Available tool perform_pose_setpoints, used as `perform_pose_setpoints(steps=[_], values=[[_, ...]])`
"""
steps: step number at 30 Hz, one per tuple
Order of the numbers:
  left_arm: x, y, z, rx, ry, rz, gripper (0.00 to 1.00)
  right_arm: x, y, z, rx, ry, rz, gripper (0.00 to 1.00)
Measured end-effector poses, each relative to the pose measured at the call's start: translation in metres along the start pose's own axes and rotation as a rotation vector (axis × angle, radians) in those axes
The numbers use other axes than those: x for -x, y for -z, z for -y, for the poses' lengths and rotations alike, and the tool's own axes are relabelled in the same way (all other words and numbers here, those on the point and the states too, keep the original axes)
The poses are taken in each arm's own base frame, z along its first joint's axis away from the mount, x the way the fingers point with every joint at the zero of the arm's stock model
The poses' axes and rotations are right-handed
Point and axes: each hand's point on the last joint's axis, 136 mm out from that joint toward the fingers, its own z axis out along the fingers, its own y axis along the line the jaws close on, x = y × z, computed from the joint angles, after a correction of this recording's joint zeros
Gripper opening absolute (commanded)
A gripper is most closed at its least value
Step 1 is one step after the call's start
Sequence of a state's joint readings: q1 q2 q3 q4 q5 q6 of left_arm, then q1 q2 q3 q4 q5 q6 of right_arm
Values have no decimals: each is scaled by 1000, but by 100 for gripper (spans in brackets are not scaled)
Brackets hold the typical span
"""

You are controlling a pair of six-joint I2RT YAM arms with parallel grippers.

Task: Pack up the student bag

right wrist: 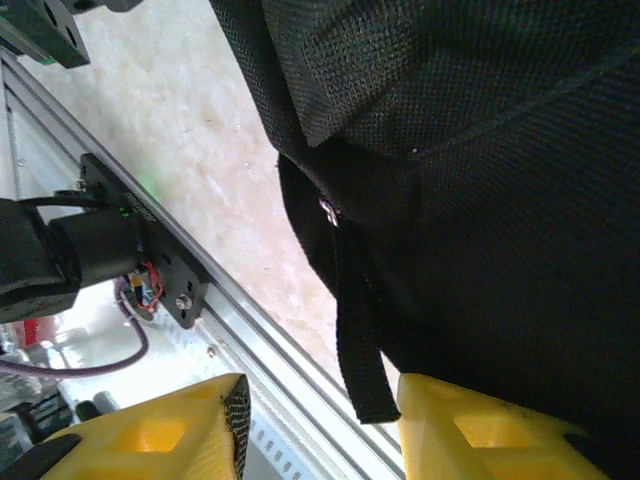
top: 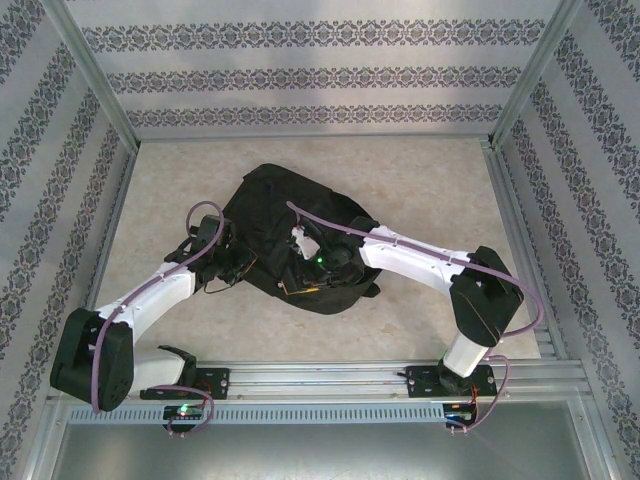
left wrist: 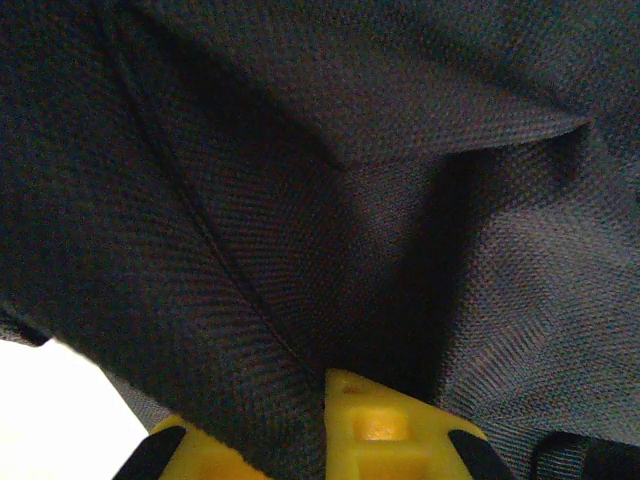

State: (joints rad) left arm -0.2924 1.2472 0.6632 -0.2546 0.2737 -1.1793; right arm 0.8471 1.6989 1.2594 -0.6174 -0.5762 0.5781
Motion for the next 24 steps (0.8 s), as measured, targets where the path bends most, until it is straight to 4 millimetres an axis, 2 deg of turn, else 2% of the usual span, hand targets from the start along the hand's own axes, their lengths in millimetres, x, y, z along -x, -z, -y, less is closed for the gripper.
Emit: perform_pose_setpoints(steps=[7, 12, 17, 24], values=[[-1, 2, -1, -4, -1, 2, 0, 6, -4, -8, 35, -15, -21, 51], [-1, 3, -1, -9, -2, 4, 0, 16, -8, -19, 69, -10, -39, 49], [-1, 3, -2, -7, -1, 3, 0, 11, -23, -8, 50, -29, -96, 43], [-2, 3, -3, -8, -1, 3, 0, 5, -24, -3, 35, -11, -118, 39]])
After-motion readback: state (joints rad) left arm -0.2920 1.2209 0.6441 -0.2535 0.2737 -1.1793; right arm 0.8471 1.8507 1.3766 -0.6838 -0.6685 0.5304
